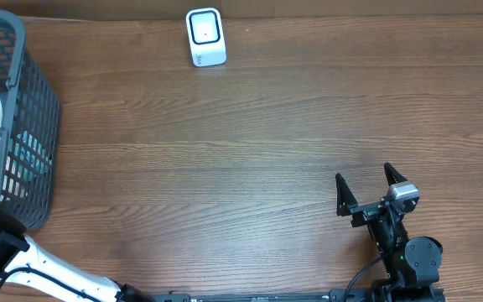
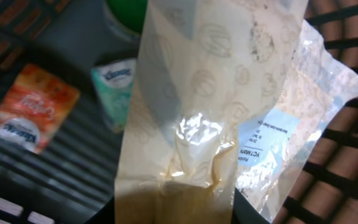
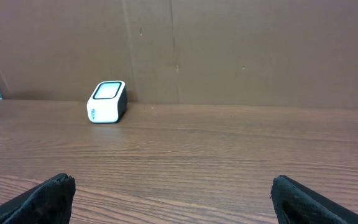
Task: Scan the item barcode
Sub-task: 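Grasp the clear plastic bag in the basket with the left gripper, then carry the bag to the table center and release it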
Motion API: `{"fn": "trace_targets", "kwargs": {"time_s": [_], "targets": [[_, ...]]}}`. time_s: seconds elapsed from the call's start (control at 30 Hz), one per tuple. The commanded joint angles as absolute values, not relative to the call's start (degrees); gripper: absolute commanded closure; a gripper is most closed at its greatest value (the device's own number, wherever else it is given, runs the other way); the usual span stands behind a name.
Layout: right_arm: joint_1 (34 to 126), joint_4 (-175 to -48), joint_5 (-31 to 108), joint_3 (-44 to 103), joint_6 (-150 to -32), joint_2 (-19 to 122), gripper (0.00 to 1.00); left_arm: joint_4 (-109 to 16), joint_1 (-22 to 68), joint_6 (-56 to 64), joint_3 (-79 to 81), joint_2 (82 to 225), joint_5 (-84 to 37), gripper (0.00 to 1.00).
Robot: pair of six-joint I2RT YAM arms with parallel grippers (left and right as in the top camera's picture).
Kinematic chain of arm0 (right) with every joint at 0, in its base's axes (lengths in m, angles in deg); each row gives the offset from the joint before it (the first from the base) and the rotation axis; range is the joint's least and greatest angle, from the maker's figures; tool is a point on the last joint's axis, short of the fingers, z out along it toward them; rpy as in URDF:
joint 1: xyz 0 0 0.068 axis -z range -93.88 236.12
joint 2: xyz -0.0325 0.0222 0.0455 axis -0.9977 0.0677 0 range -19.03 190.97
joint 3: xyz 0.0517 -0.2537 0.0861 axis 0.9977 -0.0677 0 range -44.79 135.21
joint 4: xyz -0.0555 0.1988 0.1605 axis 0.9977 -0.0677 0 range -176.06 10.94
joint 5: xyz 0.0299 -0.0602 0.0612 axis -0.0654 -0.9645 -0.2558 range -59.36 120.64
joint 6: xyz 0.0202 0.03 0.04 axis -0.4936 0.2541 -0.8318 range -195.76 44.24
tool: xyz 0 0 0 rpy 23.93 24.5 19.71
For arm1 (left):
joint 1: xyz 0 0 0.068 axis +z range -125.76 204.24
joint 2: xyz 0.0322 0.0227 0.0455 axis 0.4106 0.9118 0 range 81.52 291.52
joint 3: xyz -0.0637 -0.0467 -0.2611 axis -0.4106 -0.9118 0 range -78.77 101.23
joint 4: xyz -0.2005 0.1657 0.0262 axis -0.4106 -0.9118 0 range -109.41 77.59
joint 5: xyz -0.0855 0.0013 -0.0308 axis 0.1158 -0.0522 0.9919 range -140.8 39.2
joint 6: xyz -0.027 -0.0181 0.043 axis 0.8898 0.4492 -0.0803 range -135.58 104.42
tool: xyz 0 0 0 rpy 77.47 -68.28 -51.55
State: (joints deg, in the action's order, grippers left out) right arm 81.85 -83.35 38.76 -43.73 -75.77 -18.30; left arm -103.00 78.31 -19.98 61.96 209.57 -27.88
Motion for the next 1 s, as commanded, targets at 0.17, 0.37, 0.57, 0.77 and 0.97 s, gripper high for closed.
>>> {"fn": "trace_targets", "kwargs": {"time_s": [0.17,0.37,0.57,0.77,0.97], "targets": [[81.6,-83.1,38.8,-44.3,-75.9,-18.9,0.0,-106.2,76.3,-17.7,72.0,207.1,-21.0,0.96],[81.6,-83.1,38.8,-44.3,-75.9,-18.9,0.0,-104.8,75.4,-17.0,74.6,202.5,-16.2,0.96],[81.6,-83.1,38.8,-44.3,-75.9,-18.9,0.0,-100.5,75.4,-10.6,76.0,195.3,-16.2,0.96],[81.6,-83.1,38.8,-44.3,-75.9,-18.9,0.0,-99.3,72.8,-8.9,76.0,187.6,-10.2,0.96],[81.6,-83.1,38.8,-44.3,-76.0,-18.9,0.0,-108.2,61.2,-10.0,75.7,186.0,-11.6,0.96]]}}
